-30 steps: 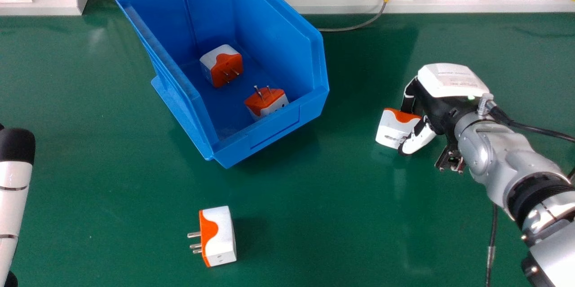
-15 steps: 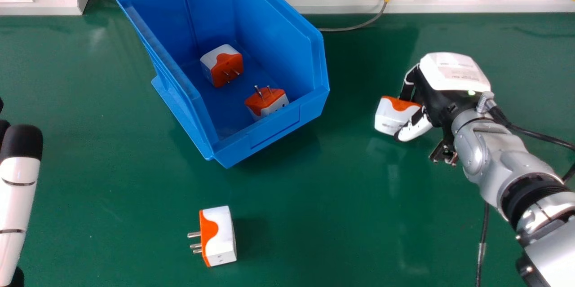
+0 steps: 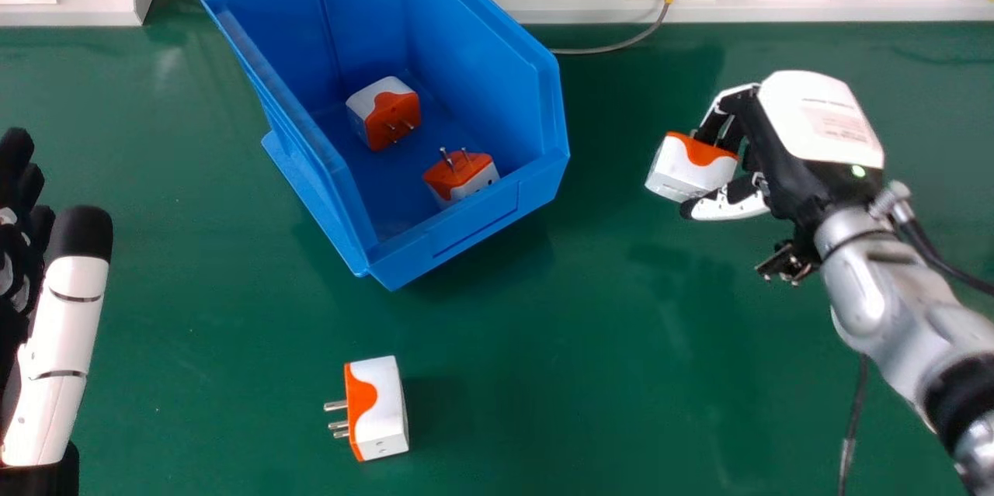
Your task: Pick all objects and put in blue box
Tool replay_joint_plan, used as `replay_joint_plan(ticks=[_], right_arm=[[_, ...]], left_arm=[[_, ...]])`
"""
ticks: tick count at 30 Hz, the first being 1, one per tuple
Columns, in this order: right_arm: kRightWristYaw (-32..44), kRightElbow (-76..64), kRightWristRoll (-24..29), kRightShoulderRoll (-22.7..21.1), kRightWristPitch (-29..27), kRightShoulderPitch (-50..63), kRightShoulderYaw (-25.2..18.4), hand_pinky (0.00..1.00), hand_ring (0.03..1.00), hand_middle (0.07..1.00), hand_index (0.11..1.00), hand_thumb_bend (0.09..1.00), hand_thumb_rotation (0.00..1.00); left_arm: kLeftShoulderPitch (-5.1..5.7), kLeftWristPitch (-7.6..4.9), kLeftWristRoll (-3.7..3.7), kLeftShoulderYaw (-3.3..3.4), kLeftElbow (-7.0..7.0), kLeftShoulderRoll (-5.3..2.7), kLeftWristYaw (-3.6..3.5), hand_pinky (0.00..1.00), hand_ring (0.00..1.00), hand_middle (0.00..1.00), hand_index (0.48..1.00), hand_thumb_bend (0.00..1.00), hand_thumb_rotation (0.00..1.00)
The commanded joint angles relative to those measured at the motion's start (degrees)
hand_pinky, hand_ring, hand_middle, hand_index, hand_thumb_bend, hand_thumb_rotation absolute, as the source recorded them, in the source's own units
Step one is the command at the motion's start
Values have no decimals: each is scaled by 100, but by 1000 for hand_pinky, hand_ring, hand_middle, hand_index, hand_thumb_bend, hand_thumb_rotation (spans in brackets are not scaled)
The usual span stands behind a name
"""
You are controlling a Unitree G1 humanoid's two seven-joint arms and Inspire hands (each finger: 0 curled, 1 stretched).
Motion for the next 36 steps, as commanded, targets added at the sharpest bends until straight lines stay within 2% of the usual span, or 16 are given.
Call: replay_joint_plan(ticks=[1, 2, 3, 9, 14, 16, 19, 21, 23, 26, 28, 32, 36], right_arm=[[-77, -657, 129, -198, -130, 233, -184, 191, 252, 318, 477, 486, 143], [40, -1042, 170, -243, -98, 448, -261, 147, 197, 256, 474, 486, 142], [128, -1304, 200, -270, -68, 593, -315, 131, 178, 234, 473, 486, 141], [416, -2946, 255, -324, 72, 1535, -655, 91, 129, 178, 471, 487, 139], [789, -4143, 346, -191, 308, 2181, -892, 71, 103, 148, 470, 486, 140], [831, -4554, 278, -130, 364, 2380, -919, 67, 98, 142, 470, 486, 140], [913, -5014, 171, 1, 438, 2549, -893, 60, 88, 130, 469, 486, 139], [991, -5144, 122, 73, 474, 2543, -858, 58, 85, 126, 469, 486, 138], [1075, -5197, 86, 158, 450, 2467, -822, 58, 85, 126, 469, 486, 138], [997, -5160, -10, 300, 187, 2227, -727, 60, 87, 129, 469, 486, 138], [1008, -5124, -54, 413, 135, 2040, -676, 60, 87, 129, 469, 486, 138], [1102, -4902, -126, 646, 88, 1545, -555, 60, 86, 128, 469, 485, 138], [1083, -4371, -243, 908, 40, 833, -397, 65, 92, 134, 469, 484, 137]], left_arm=[[-63, 28, 83, -40, -27, 18, 64, 1000, 1000, 999, 1000, 671, 823], [-105, 62, 108, -68, -11, 1, 92, 1000, 1000, 999, 1000, 668, 831], [-134, 85, 125, -87, -1, -10, 111, 1000, 1000, 1000, 1000, 668, 832], [-282, 166, 239, -213, 90, -51, 226, 1000, 1000, 998, 1000, 645, 836], [-406, 186, 298, -293, 183, -46, 280, 1000, 1000, 999, 1000, 601, 844], [-455, 176, 323, -300, 239, -18, 283, 1000, 1000, 999, 1000, 593, 846], [-534, 90, 226, -296, 364, 6, 239, 1000, 1000, 1000, 1000, 577, 854], [-570, 48, 240, -296, 422, 17, 236, 1000, 1000, 1000, 1000, 569, 854], [-587, -23, 272, -300, 485, 29, 229, 1000, 1000, 1000, 1000, 569, 854], [-601, -114, 266, -317, 562, 29, 222, 1000, 1000, 1000, 1000, 562, 857], [-607, -139, 243, -327, 594, 36, 208, 1000, 1000, 1000, 1000, 562, 858], [-631, -197, 249, -365, 658, 41, 183, 1000, 1000, 1000, 1000, 563, 860], [-611, -205, 256, -428, 662, 7, 178, 1000, 1000, 1000, 1000, 559, 862]])
